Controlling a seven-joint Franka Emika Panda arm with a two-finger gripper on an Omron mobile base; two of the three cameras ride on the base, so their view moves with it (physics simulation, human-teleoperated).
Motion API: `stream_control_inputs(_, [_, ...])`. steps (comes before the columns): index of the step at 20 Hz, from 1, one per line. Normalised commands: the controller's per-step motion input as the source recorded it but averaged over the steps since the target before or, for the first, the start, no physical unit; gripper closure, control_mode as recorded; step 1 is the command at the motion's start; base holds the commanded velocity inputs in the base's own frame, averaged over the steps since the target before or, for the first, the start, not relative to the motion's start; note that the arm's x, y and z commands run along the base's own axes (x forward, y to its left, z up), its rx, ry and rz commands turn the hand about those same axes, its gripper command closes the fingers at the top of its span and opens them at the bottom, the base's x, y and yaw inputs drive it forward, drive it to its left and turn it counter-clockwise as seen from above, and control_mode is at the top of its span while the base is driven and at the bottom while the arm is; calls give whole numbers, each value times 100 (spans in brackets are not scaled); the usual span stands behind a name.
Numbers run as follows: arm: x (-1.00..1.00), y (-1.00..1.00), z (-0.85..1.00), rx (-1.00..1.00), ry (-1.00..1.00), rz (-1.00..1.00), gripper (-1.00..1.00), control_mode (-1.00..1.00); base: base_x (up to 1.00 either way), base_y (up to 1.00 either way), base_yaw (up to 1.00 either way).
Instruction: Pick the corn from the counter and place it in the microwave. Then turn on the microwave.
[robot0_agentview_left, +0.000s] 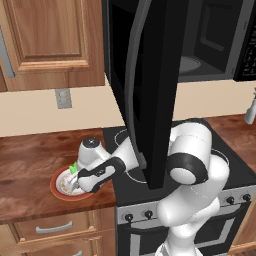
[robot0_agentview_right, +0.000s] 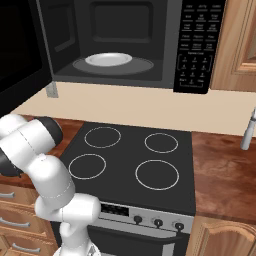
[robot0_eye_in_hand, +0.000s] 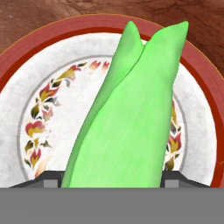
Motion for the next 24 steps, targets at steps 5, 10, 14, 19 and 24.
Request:
stream_control_inputs(5, [2,-4,6,0,-1,-1,100,-100,0,0,0])
stream_control_inputs(10, [0,-9,9,0,-5,-3,100,-100,0,0,0])
stream_control_inputs(14, [0,-10,11,0,-2,-3,100,-100,0,0,0])
stream_control_inputs(19, [0,-12,17,0,-2,-4,100,-100,0,0,0])
stream_control_inputs(24, [0,-10,14,0,0,-2,100,-100,0,0,0])
